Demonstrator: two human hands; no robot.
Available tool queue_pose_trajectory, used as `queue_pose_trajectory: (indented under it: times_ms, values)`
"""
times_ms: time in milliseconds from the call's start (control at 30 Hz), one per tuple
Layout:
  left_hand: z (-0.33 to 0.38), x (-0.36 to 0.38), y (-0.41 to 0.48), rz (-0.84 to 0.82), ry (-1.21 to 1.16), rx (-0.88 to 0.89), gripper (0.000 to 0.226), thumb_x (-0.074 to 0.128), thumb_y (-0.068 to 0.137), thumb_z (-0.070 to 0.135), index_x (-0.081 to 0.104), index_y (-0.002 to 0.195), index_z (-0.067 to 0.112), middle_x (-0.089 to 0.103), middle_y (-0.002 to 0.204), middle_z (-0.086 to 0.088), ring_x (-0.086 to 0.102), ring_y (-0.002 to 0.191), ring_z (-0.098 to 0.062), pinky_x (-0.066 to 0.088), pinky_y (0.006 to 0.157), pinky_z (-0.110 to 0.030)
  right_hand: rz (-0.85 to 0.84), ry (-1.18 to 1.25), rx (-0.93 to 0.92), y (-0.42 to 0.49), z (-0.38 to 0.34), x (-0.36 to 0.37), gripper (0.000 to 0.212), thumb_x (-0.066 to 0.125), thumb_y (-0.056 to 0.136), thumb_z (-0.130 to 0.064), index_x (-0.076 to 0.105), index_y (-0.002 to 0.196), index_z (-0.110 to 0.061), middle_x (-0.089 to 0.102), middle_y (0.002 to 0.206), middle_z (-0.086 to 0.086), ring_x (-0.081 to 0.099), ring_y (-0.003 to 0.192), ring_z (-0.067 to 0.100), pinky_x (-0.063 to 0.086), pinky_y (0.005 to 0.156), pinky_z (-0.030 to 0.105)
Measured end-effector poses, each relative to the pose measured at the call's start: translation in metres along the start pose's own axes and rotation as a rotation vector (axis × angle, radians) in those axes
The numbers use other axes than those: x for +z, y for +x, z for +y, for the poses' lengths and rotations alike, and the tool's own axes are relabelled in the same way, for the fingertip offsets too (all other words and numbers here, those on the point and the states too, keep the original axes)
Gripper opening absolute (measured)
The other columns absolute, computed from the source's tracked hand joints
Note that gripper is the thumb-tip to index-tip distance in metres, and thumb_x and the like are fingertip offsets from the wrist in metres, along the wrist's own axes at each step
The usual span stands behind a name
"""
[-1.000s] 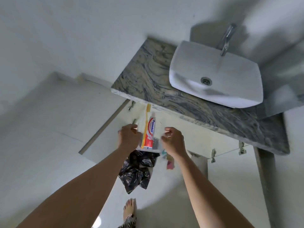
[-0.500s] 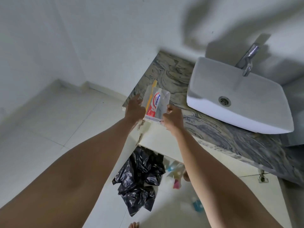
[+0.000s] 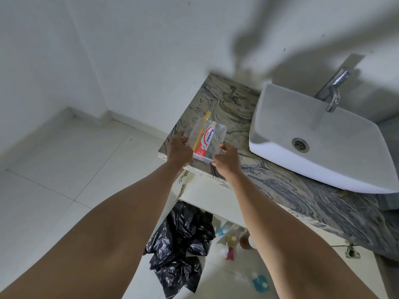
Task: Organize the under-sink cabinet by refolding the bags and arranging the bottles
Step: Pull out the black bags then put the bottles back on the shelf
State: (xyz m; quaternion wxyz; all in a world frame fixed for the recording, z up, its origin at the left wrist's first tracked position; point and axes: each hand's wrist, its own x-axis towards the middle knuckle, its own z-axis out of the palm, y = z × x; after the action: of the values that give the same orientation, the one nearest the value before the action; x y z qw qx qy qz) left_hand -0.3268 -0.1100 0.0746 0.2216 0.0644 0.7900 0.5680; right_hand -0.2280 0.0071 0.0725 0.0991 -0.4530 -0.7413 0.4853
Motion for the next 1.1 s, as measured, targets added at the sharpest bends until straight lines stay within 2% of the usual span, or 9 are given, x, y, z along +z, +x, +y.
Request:
queue_pose_trajectory:
  times_ms: [133,267,367,567,733,833,933,967,1100]
  values:
    - [0.0,0.001,0.0,-0.019,0.027,-0.009,0.07,0.067,0.089,-0.002,0.038,0.153,0.009,0.059,0.139,-0.011,0.058,0.128,-0.026,0.055,0.096,-0.052,-0.017,0.004,-0.005,0.0,0.007,0.003,0.047,0.064,0.088,-0.002,0.056,0.132,-0.015,0.06,0.135,0.003,0.062,0.117,0.026,0.059,0.088,0.049]
    - [-0.001,0.0,-0.003,-0.023,0.033,0.007,0.069,0.068,0.09,0.0,0.039,0.152,0.01,0.062,0.136,-0.01,0.06,0.125,-0.026,0.058,0.09,-0.049,-0.034,0.011,-0.038,-0.002,0.008,0.002,0.045,0.062,0.09,-0.004,0.056,0.133,-0.014,0.06,0.136,0.004,0.062,0.117,0.025,0.056,0.093,0.049]
    - [-0.005,-0.003,-0.01,0.01,0.09,0.075,0.06,0.069,0.092,0.009,0.045,0.146,0.011,0.061,0.13,-0.006,0.058,0.12,-0.023,0.059,0.086,-0.036,0.012,0.002,-0.07,-0.013,0.007,-0.007,0.047,0.065,0.092,-0.014,0.053,0.137,-0.014,0.059,0.139,0.004,0.058,0.123,0.021,0.05,0.099,0.038]
    - [-0.035,0.009,-0.063,0.154,0.218,0.23,0.021,0.059,0.093,0.014,0.064,0.113,0.018,0.067,0.108,-0.001,0.062,0.096,-0.017,0.057,0.084,-0.036,0.123,-0.022,-0.196,-0.06,0.04,-0.034,0.024,0.059,0.095,-0.01,0.062,0.118,-0.003,0.07,0.11,0.011,0.064,0.087,0.014,0.051,0.074,0.021]
    - [-0.076,0.054,-0.13,-0.049,0.36,0.088,0.024,0.06,0.092,0.024,0.064,0.116,0.023,0.065,0.104,0.008,0.063,0.096,-0.019,0.054,0.085,-0.036,0.105,0.008,-0.07,-0.117,0.122,-0.063,0.013,0.059,0.096,-0.014,0.063,0.108,-0.014,0.067,0.093,-0.004,0.067,0.078,0.013,0.056,0.073,0.028]
    - [-0.098,0.087,-0.171,-0.196,0.394,0.034,0.025,0.061,0.094,0.025,0.062,0.118,0.022,0.066,0.104,0.008,0.06,0.09,-0.012,0.045,0.075,-0.024,0.115,-0.02,0.027,-0.146,0.181,-0.092,0.013,0.057,0.096,-0.015,0.064,0.107,-0.015,0.069,0.094,0.0,0.069,0.077,0.013,0.057,0.074,0.029]
    - [-0.118,0.122,-0.209,-0.304,0.415,0.004,0.025,0.064,0.093,0.025,0.064,0.118,0.017,0.069,0.103,0.007,0.062,0.09,-0.011,0.045,0.078,-0.023,0.124,-0.032,0.136,-0.164,0.237,-0.13,0.01,0.055,0.095,-0.011,0.063,0.1,-0.014,0.069,0.088,-0.002,0.066,0.06,0.0,0.057,0.059,0.023]
    - [-0.123,0.134,-0.22,-0.324,0.427,0.0,0.025,0.065,0.093,0.026,0.065,0.116,0.016,0.069,0.102,0.008,0.063,0.092,-0.013,0.046,0.082,-0.025,0.134,-0.034,0.156,-0.167,0.253,-0.143,0.011,0.055,0.094,-0.012,0.065,0.098,-0.013,0.069,0.087,-0.002,0.066,0.061,-0.001,0.057,0.06,0.023]
    - [-0.148,0.189,-0.256,-0.382,0.481,-0.038,0.023,0.066,0.091,0.027,0.064,0.113,0.02,0.068,0.1,0.009,0.065,0.091,-0.014,0.05,0.082,-0.028,0.135,-0.093,0.231,-0.163,0.323,-0.187,0.022,0.056,0.088,-0.009,0.069,0.106,-0.009,0.071,0.098,0.004,0.067,0.092,0.021,0.054,0.086,0.035]
